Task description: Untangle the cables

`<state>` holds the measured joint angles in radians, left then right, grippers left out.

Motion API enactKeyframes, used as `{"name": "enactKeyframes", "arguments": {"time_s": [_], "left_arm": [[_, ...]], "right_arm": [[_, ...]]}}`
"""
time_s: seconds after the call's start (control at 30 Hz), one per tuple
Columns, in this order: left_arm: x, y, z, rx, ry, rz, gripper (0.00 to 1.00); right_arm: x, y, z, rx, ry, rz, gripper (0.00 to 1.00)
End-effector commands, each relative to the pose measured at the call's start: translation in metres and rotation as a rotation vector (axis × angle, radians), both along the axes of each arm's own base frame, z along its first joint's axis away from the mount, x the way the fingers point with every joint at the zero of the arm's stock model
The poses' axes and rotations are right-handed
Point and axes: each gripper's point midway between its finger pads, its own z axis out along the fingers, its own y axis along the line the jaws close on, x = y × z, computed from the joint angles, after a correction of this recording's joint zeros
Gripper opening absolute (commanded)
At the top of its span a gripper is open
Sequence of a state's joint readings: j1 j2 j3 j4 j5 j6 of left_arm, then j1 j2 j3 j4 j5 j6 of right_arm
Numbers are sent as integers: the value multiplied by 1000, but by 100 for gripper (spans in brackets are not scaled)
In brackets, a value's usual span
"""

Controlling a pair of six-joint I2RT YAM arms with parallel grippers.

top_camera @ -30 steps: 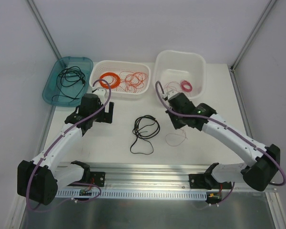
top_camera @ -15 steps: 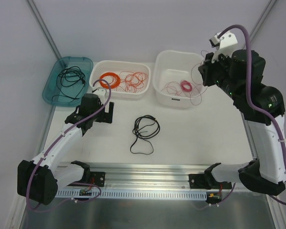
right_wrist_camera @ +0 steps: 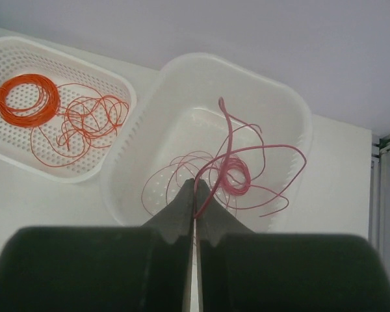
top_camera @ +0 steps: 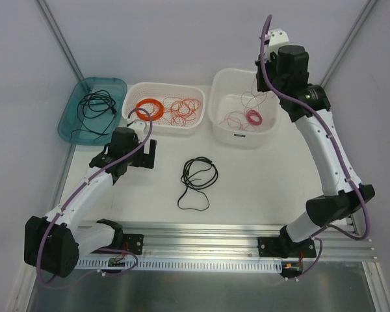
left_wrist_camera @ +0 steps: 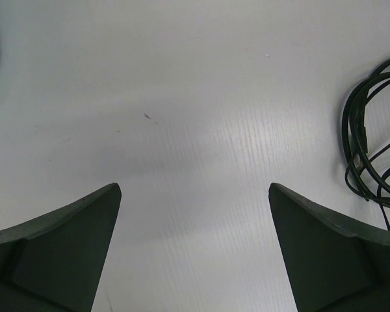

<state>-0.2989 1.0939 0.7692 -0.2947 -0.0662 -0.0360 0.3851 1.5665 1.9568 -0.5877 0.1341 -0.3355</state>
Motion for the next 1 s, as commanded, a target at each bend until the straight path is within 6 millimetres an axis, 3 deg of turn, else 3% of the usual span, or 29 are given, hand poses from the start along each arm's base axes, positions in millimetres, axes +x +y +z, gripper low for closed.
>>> {"name": "enactKeyframes", "arguments": {"time_s": [0.0, 0.13, 0.17, 0.2, 0.3, 0.4, 0.47, 0.6, 0.67, 0.7, 0.73, 0.93, 0.97], "left_arm": [[2, -2, 3, -13, -9, -23, 99], [2, -4, 4, -20, -9, -34, 99], [2, -4, 4, -21, -8, -35, 99], [1, -5, 4, -24, -8, -38, 99], [1, -5, 4, -25, -7, -39, 99], [1, -6, 6, -35, -11, -43, 99], [1, -7, 5, -34, -10, -46, 99], [-2, -16, 6, -73, 2, -75, 99], [-3, -19, 7, -89, 3, -89, 99], [-3, -20, 6, -92, 7, -91, 99], [-4, -21, 5, -99, 11, -97, 99], [-7, -31, 3, -142, 38, -122, 99], [-8, -33, 3, -152, 41, -127, 99]], "right_arm": [[24, 6, -7, 80, -34, 2, 1], [38, 16, -80, 89, 118, -4, 1], [40, 17, -110, 88, 182, -18, 1], [42, 16, -122, 88, 200, -33, 2], [38, 16, -156, 75, 292, -54, 38], [26, 16, -155, 72, 317, -43, 65], [13, 19, -136, 75, 288, -21, 79], [-18, 20, -117, 62, 278, 11, 88], [-36, 25, -124, 58, 309, 32, 92], [-48, 27, -117, 81, 301, 45, 93], [-59, 29, -131, 74, 340, 55, 93], [-127, 70, -169, 151, 455, 165, 92], [-139, 78, -190, 137, 488, 194, 92]]}}
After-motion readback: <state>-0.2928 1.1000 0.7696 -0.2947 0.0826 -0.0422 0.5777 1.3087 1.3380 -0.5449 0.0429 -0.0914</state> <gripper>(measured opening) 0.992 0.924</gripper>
